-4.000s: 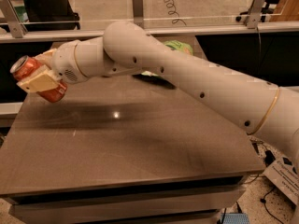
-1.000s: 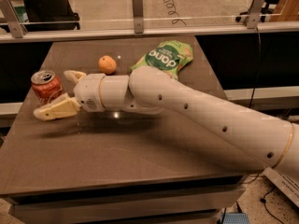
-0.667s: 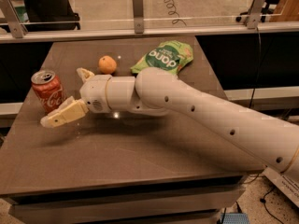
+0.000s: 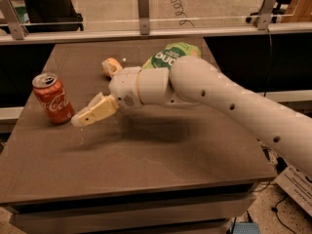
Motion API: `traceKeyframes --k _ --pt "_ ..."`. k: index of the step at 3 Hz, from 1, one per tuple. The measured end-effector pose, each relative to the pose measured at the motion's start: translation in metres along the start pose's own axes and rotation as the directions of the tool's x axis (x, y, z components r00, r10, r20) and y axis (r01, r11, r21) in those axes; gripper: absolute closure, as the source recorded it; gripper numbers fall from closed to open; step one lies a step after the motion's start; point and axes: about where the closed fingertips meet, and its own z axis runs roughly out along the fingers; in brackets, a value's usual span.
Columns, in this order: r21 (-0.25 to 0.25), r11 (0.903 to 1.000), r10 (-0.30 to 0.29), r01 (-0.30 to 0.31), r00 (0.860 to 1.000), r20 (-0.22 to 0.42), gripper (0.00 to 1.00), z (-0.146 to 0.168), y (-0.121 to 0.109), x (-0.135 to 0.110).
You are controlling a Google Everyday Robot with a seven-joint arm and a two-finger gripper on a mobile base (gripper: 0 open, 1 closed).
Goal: Place coke can upright
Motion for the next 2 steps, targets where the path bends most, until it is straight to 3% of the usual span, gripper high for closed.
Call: traceKeyframes --k 1,2 --pt "0.028 0.9994 -0.022 0.023 0.999 -0.034 0.00 -0.040 -0.002 0.004" --pt "0.087 0.9961 -0.013 0.017 0.999 -0.042 0.00 -0.089 -0.006 0.015"
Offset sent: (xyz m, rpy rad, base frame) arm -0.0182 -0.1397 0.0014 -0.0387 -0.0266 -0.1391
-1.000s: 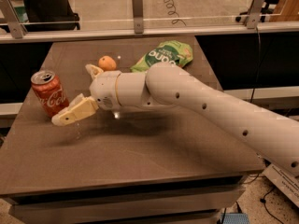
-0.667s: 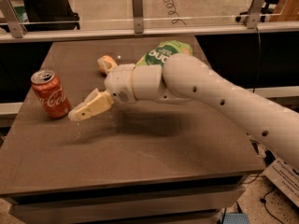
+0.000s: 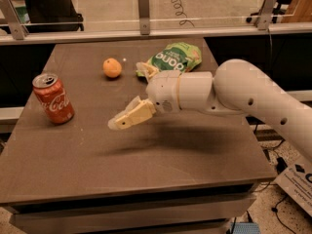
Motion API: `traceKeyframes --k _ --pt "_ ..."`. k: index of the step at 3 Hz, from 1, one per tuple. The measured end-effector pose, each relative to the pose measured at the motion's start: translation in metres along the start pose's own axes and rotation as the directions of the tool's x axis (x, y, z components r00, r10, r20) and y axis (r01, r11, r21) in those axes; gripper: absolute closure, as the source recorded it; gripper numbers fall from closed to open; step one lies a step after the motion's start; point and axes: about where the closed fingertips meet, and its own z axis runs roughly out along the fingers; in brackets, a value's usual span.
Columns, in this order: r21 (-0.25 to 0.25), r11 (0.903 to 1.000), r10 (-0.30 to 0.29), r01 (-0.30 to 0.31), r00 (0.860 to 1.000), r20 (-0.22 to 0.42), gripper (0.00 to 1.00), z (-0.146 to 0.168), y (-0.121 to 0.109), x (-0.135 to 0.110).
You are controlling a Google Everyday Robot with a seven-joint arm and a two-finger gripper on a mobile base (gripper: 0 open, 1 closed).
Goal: Place coke can upright
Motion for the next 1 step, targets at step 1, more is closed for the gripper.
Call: traceKeyframes --k 1 --pt "0.000 1.0000 0.000 0.000 1.000 0.000 0.00 0.0001 0.0000 0.0000"
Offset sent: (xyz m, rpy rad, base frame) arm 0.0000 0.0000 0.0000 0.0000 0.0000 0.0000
